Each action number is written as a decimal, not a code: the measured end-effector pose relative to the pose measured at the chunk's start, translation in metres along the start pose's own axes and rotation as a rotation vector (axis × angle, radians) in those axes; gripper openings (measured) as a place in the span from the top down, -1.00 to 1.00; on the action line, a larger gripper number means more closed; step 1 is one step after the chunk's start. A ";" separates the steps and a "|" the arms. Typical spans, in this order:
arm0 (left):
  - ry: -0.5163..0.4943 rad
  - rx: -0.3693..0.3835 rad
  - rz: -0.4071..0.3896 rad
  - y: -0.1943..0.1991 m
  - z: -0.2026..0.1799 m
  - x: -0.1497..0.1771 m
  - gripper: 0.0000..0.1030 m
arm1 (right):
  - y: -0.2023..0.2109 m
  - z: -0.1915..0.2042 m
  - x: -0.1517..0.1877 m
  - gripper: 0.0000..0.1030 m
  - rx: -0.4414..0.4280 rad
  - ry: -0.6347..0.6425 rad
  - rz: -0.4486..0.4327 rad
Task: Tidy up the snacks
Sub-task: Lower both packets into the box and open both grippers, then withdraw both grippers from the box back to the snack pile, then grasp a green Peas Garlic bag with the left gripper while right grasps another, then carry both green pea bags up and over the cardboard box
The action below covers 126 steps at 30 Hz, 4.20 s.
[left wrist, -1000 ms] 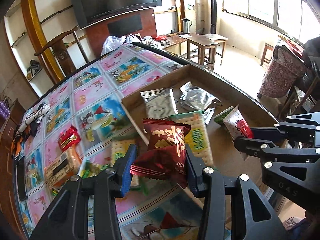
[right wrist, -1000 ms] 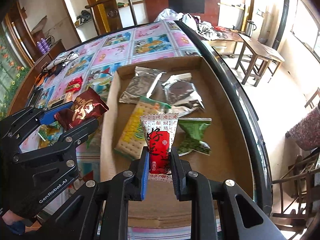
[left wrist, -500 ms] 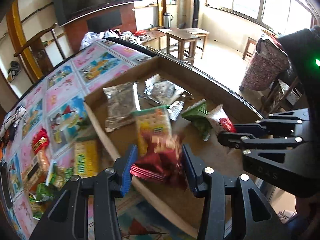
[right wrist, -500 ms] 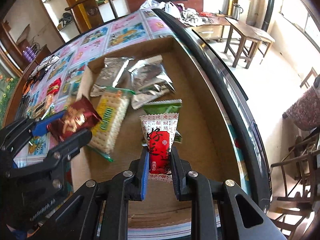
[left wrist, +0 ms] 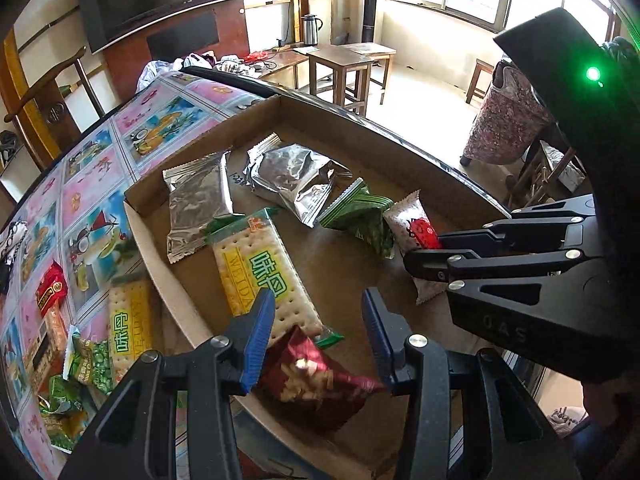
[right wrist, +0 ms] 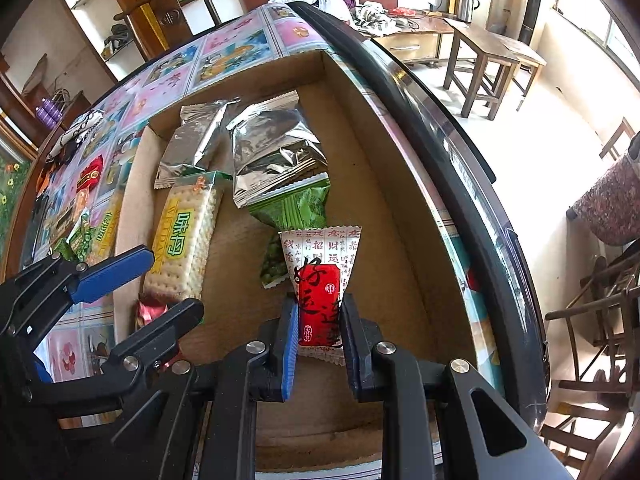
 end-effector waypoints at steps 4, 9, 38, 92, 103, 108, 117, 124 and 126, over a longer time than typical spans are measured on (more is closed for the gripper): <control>0.001 0.004 0.001 0.001 0.000 0.001 0.14 | 0.000 0.002 -0.001 0.56 0.011 0.009 0.003; 0.002 0.007 0.002 0.003 0.001 0.003 0.11 | 0.002 0.005 0.000 0.55 0.023 0.014 0.003; 0.116 -0.053 -0.101 0.061 0.061 0.017 -0.28 | 0.041 0.051 -0.013 0.25 0.054 0.051 -0.121; 0.600 -0.352 0.039 0.074 0.297 0.155 0.36 | 0.019 0.203 -0.022 0.13 -0.207 0.388 -0.031; 0.631 -0.388 0.057 0.094 0.281 0.187 0.35 | -0.035 0.273 -0.049 -0.15 -0.245 0.690 0.026; 0.634 -0.398 0.059 0.097 0.279 0.191 0.35 | -0.065 0.285 -0.056 -0.15 -0.222 0.745 0.068; 0.622 -0.394 0.048 0.095 0.277 0.189 0.35 | -0.073 0.281 -0.045 0.28 -0.198 0.711 0.079; 0.602 -0.354 0.026 0.094 0.268 0.185 0.39 | -0.039 0.279 0.007 0.28 -0.267 0.620 0.077; 0.603 -0.337 0.023 0.095 0.265 0.185 0.39 | -0.033 0.279 0.019 0.28 -0.272 0.595 0.072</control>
Point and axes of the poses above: each gripper's, at about its wrist camera, not at the fingertips, and y roughly against the way its jaws point, z to its left, x to its underside, the point moved 9 cm from there along -y, roughly the way its jaws point, and after that the axes turned 5 degrees about y, right-handed, at the moved point
